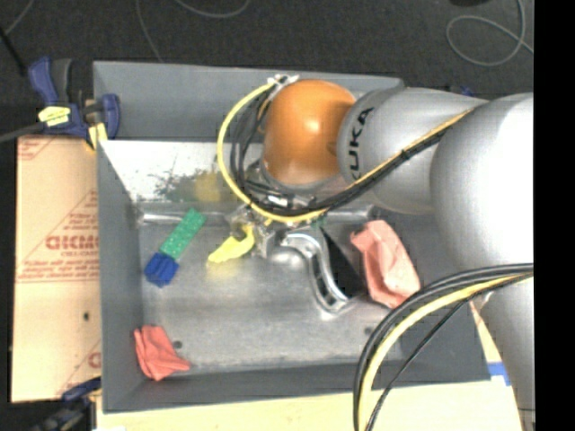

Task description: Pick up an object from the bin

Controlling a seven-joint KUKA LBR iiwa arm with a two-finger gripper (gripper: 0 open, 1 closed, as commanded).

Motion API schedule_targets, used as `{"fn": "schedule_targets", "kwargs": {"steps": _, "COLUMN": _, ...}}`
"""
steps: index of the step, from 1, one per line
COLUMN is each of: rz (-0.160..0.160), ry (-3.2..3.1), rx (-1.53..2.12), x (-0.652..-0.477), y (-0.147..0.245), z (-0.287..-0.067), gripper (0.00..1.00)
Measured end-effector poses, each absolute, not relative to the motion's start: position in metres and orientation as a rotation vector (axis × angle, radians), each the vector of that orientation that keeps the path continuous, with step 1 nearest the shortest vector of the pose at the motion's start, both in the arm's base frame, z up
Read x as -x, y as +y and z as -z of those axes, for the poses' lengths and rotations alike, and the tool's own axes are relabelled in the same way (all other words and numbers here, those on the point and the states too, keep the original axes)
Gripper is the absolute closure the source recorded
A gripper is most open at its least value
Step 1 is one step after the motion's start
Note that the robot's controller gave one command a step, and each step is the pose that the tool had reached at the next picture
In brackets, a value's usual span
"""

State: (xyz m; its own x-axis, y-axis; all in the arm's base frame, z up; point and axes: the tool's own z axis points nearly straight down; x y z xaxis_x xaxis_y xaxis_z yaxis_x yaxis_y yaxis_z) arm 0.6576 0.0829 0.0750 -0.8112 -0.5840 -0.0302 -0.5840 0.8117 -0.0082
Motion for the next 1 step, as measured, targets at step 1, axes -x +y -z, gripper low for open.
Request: {"fn": "schedule_targets", "kwargs": {"steps": 1, "rz": 0.002, "ry": 2.95, "rx": 0.945, "x": -0.6609, "y": 0.0822, "z": -0.1137, "gripper": 1.0}}
